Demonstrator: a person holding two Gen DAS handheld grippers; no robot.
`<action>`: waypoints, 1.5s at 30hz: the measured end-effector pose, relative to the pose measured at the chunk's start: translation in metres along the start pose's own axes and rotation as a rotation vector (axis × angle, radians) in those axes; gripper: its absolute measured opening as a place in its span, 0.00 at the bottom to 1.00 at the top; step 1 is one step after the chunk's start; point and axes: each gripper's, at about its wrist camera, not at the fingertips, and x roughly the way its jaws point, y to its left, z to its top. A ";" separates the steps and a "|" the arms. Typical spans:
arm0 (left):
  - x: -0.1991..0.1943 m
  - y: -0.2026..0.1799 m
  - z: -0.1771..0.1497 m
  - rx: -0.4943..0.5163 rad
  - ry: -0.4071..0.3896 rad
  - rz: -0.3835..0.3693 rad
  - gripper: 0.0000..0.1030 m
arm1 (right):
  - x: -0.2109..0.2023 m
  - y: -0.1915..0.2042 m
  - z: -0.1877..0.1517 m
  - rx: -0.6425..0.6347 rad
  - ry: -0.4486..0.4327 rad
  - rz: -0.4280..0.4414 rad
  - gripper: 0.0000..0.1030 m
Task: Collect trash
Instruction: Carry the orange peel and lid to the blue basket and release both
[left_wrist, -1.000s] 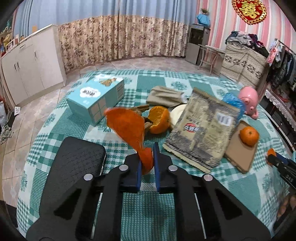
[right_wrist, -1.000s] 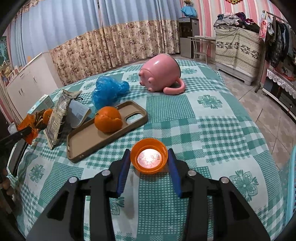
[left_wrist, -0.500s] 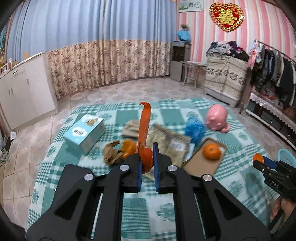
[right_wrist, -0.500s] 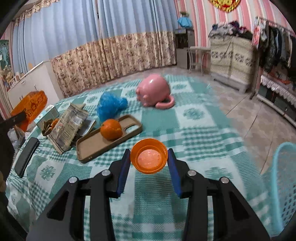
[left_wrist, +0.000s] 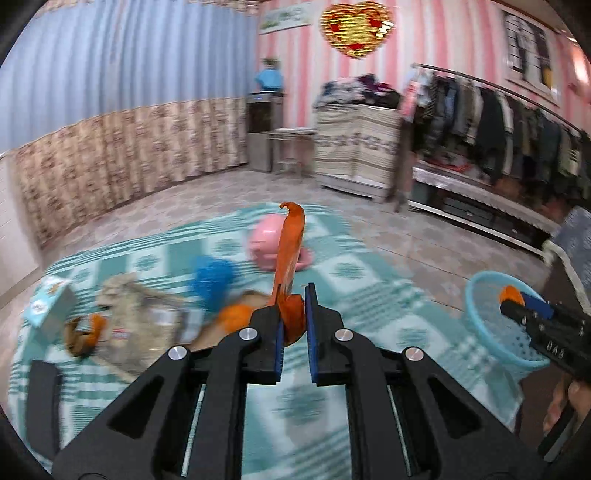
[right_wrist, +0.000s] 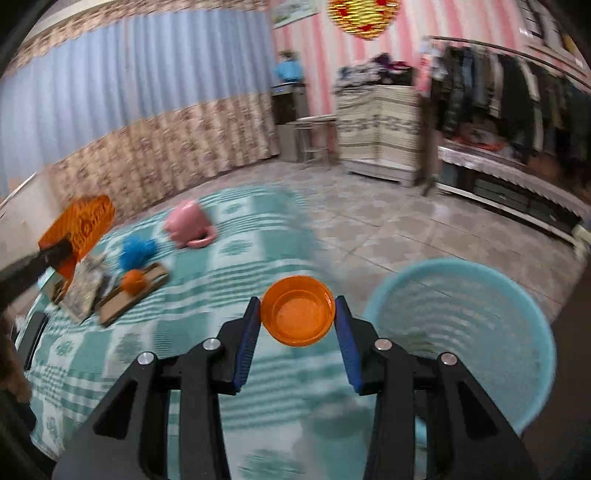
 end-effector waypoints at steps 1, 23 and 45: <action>0.006 -0.016 -0.001 0.010 0.007 -0.038 0.08 | -0.004 -0.014 0.001 0.019 -0.005 -0.024 0.39; 0.072 -0.250 -0.007 0.265 0.080 -0.399 0.08 | -0.035 -0.173 -0.014 0.201 -0.025 -0.256 0.39; 0.092 -0.277 0.000 0.277 0.095 -0.408 0.42 | -0.028 -0.185 -0.025 0.233 0.009 -0.260 0.39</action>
